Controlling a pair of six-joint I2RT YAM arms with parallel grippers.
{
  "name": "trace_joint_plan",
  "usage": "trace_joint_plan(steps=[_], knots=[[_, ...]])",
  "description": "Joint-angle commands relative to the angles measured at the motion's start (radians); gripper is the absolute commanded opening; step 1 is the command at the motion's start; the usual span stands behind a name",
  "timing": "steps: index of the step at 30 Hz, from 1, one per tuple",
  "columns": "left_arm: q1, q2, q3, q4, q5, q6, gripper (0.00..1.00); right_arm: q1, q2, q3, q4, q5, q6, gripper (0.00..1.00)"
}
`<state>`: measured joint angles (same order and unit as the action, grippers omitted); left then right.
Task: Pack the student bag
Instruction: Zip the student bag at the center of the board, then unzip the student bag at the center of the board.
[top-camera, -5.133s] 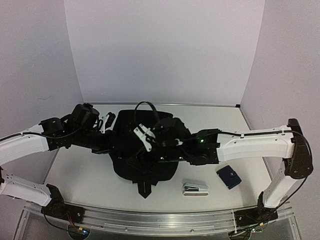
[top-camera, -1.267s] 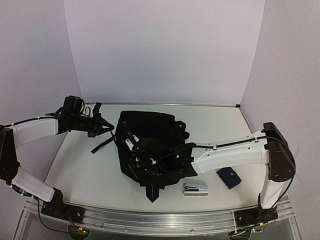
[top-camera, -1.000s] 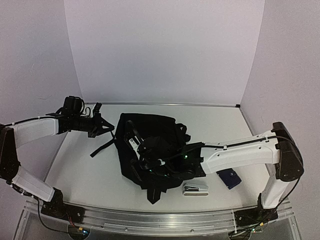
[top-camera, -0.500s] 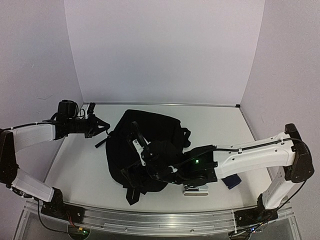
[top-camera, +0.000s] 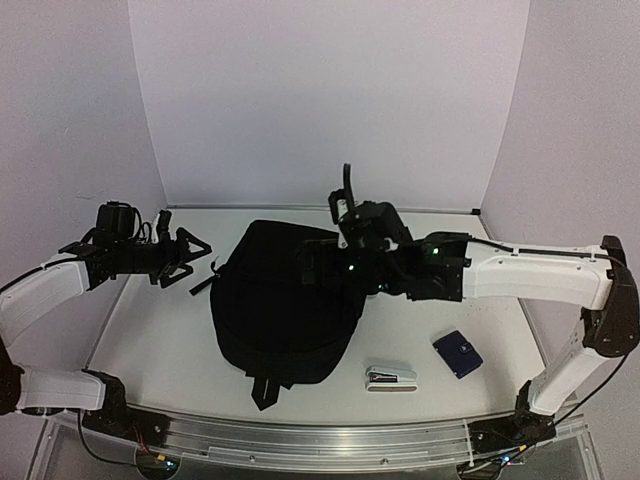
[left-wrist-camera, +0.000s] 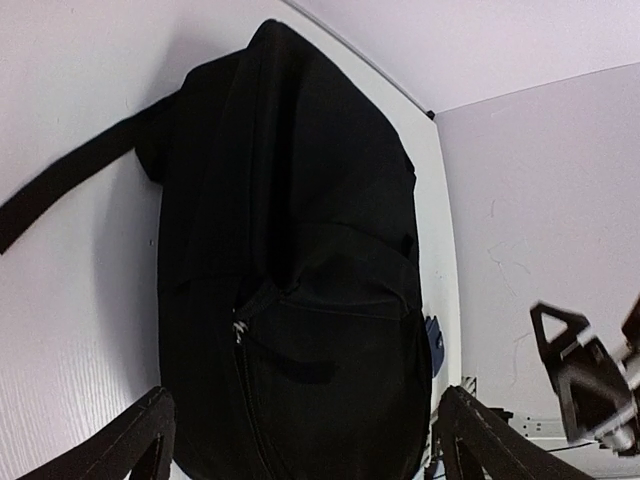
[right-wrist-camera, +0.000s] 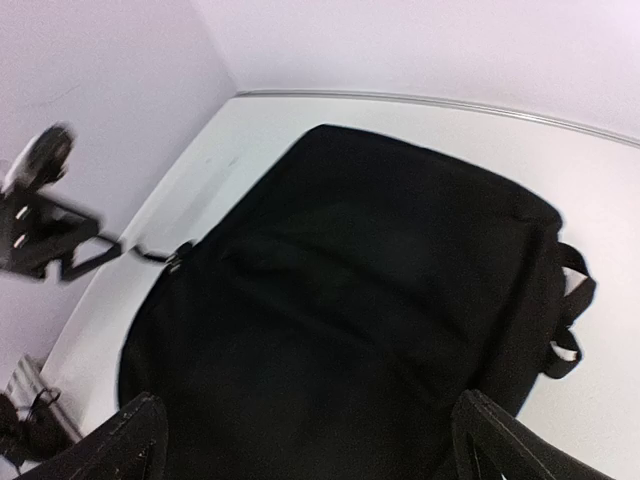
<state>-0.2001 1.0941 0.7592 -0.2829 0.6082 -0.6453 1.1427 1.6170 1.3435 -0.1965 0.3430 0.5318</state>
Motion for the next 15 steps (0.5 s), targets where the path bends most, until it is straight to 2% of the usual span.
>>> trace_joint_plan(steps=[1,2,4,9,13,15], knots=[[-0.005,-0.033,-0.010,-0.100,0.063,-0.031,0.93,-0.180,0.005,-0.040,-0.031,-0.184,0.027,0.98],[-0.008,-0.049,-0.023,-0.110,0.062,-0.035,0.94,-0.210,0.022,-0.040,-0.030,-0.217,0.021,0.97],[-0.015,-0.073,-0.043,-0.134,0.052,-0.049,0.94,-0.248,0.055,-0.028,-0.023,-0.268,0.001,0.86],[-0.111,-0.132,-0.009,-0.217,-0.097,-0.023,0.94,-0.276,0.150,0.036,-0.023,-0.320,-0.037,0.62],[-0.152,-0.102,0.009,-0.225,-0.127,-0.041,0.94,-0.276,0.236,0.102,-0.024,-0.326,-0.052,0.52],[-0.183,-0.086,0.008,-0.238,-0.171,-0.047,0.97,-0.275,0.275,0.129,-0.026,-0.329,-0.053,0.48]])
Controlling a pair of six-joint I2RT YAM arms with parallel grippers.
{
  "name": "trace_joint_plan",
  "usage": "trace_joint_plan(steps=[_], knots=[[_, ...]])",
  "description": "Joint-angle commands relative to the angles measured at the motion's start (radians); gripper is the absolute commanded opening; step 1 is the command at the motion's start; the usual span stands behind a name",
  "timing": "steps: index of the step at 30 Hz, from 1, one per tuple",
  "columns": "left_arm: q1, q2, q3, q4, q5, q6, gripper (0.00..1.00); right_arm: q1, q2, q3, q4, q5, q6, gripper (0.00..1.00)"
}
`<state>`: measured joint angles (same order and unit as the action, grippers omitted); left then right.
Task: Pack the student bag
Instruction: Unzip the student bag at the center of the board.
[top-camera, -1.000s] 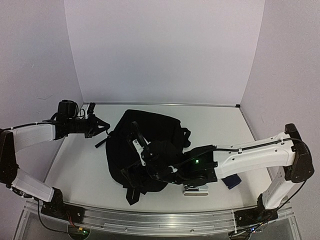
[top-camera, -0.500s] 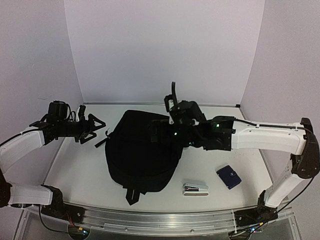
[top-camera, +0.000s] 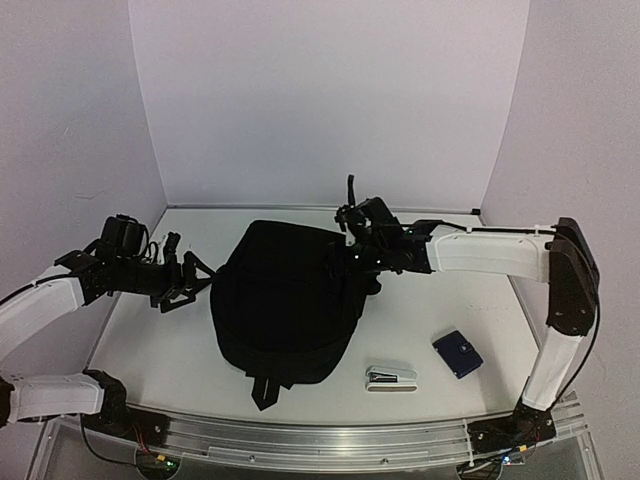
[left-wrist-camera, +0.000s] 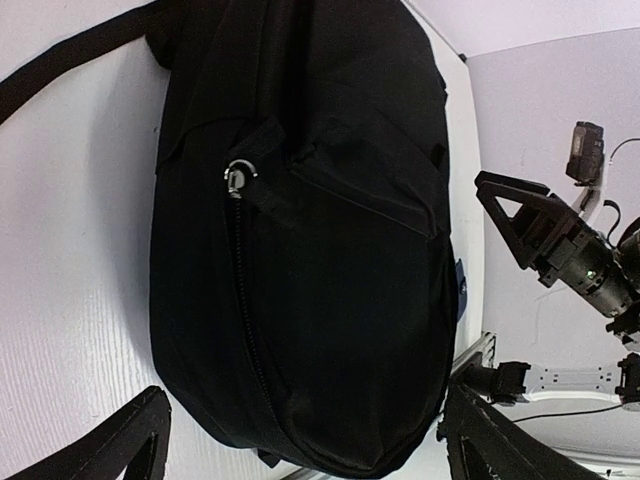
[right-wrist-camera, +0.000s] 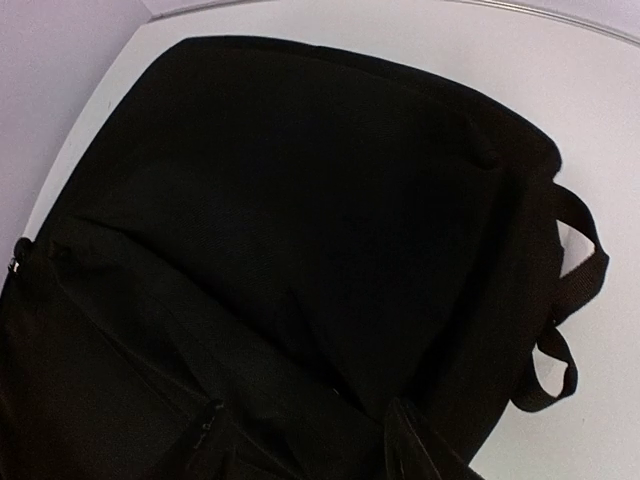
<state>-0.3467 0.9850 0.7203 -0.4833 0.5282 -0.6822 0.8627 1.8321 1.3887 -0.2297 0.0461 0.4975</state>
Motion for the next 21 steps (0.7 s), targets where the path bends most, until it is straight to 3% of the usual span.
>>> trace_joint_plan(steps=[1,6,11,17,21], knots=[[-0.042,0.027,0.040,-0.039,-0.106,-0.012,0.99,0.005,0.075,0.094,0.007,-0.031,-0.019,0.48],[-0.050,0.029,0.002,0.023,-0.084,-0.042,0.99,0.005,0.129,0.145,0.003,-0.031,-0.031,0.43],[-0.053,0.047,-0.026,0.041,-0.087,-0.056,0.90,0.004,0.169,0.173,-0.006,0.018,-0.030,0.41],[-0.054,0.057,-0.058,0.103,-0.062,-0.073,0.77,0.005,0.223,0.219,-0.029,0.069,-0.015,0.29],[-0.054,0.082,-0.058,0.105,-0.067,-0.064,0.65,0.005,0.236,0.233,-0.036,0.082,0.000,0.14]])
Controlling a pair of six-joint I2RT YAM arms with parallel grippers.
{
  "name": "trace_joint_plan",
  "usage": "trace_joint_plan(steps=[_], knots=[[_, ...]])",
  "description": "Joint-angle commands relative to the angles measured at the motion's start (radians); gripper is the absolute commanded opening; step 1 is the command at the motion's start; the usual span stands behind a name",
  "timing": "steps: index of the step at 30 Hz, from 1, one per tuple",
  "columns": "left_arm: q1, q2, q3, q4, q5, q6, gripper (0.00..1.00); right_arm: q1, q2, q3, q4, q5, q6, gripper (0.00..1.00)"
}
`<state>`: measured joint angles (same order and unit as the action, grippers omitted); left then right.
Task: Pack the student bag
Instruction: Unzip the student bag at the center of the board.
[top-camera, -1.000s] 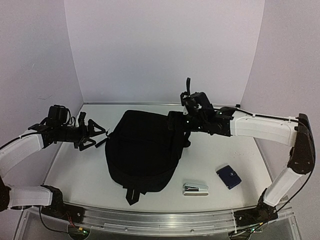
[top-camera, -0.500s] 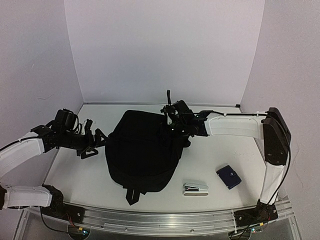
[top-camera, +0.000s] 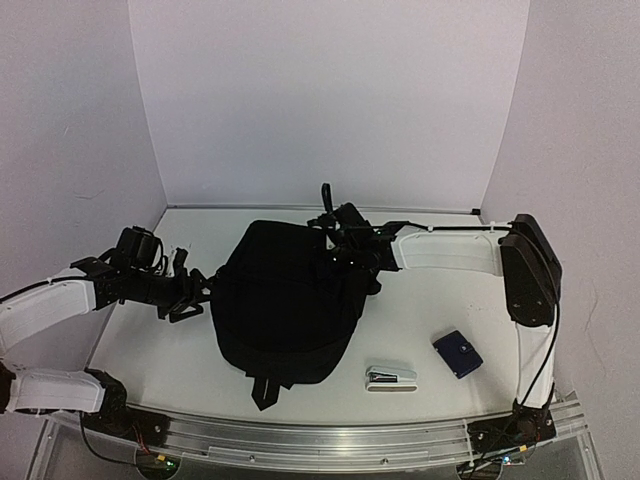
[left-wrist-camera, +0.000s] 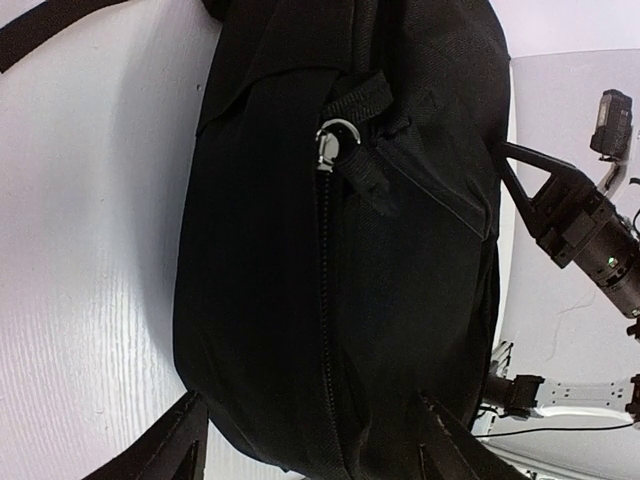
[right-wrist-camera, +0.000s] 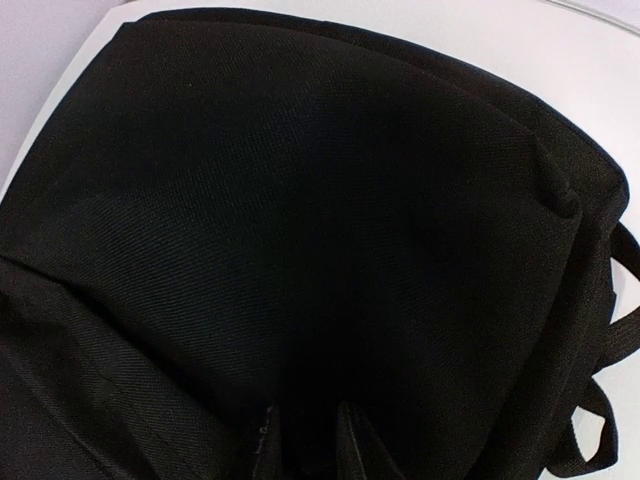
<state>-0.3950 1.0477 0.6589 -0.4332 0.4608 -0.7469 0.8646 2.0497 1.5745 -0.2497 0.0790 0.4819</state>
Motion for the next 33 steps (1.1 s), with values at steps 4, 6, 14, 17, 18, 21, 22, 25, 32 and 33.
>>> trace_joint_plan(steps=[4,6,14,17,18,21,22,25,32,33], knots=[[-0.005,0.040,0.001,0.066,0.000,0.010,0.42,0.003,0.007,0.055,-0.015,0.043,0.043,0.00],[-0.005,0.047,-0.001,0.075,0.003,0.015,0.31,0.004,0.004,0.071,-0.010,0.018,0.066,0.00],[-0.005,0.082,-0.004,0.114,0.015,0.029,0.00,0.048,0.080,0.187,0.020,0.001,0.110,0.00],[-0.005,0.082,-0.005,0.115,0.017,0.036,0.00,0.062,0.118,0.237,0.024,0.010,0.120,0.00],[-0.005,0.080,-0.005,0.114,0.017,0.038,0.00,0.065,0.130,0.253,0.026,0.011,0.122,0.00],[-0.005,0.075,-0.007,0.114,0.016,0.043,0.00,0.077,0.169,0.302,0.036,0.014,0.128,0.00],[-0.006,0.074,-0.009,0.115,0.015,0.044,0.00,0.082,0.179,0.322,0.040,0.017,0.131,0.00],[-0.005,0.069,-0.012,0.120,0.016,0.043,0.00,0.092,0.207,0.357,0.072,0.007,0.146,0.00],[-0.005,0.062,-0.024,0.139,0.022,0.035,0.00,0.101,0.260,0.413,0.185,-0.069,0.175,0.00],[-0.005,0.063,-0.025,0.143,0.023,0.034,0.00,0.102,0.274,0.428,0.194,-0.086,0.174,0.00]])
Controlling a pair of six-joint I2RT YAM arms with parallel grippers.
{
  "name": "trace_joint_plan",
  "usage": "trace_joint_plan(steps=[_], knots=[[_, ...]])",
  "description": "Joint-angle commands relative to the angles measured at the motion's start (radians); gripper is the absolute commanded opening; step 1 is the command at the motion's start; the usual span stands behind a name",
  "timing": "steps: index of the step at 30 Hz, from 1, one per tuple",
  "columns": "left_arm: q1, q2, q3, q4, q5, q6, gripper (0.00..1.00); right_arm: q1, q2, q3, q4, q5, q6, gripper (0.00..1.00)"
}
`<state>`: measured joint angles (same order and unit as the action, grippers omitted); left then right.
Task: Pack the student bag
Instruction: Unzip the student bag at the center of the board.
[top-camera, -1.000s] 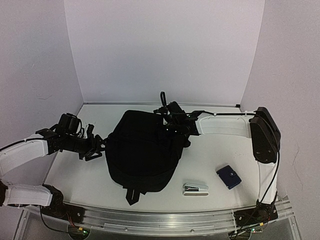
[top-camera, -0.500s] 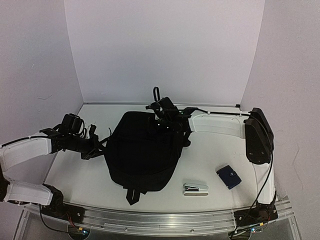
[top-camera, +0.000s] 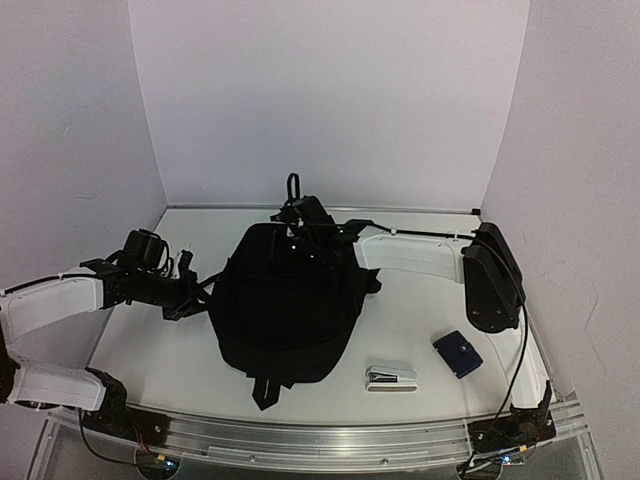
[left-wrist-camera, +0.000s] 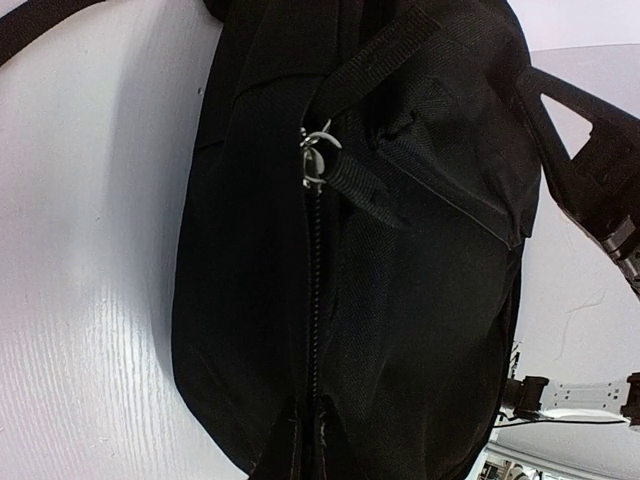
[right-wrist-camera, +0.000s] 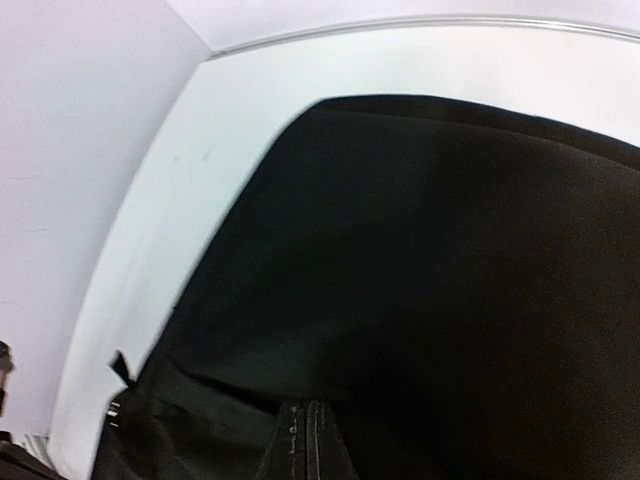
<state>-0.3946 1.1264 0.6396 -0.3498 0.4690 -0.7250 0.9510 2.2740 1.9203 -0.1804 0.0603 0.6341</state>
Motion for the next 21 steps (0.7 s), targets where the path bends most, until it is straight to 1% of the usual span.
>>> trace_joint_plan(steps=[1,13,18,21], knots=[[-0.006,-0.015,-0.007,0.064,0.015,0.011,0.00,0.020,0.061,0.092,0.138,-0.085,0.018,0.00],[-0.006,-0.008,-0.006,0.085,0.018,0.017,0.00,0.054,0.146,0.129,0.429,-0.226,0.016,0.00],[-0.006,-0.014,-0.014,0.085,0.018,0.016,0.00,0.064,0.204,0.189,0.458,-0.234,0.028,0.00],[-0.007,-0.015,-0.018,0.087,0.017,0.014,0.00,0.066,0.229,0.196,0.461,-0.225,0.039,0.00]])
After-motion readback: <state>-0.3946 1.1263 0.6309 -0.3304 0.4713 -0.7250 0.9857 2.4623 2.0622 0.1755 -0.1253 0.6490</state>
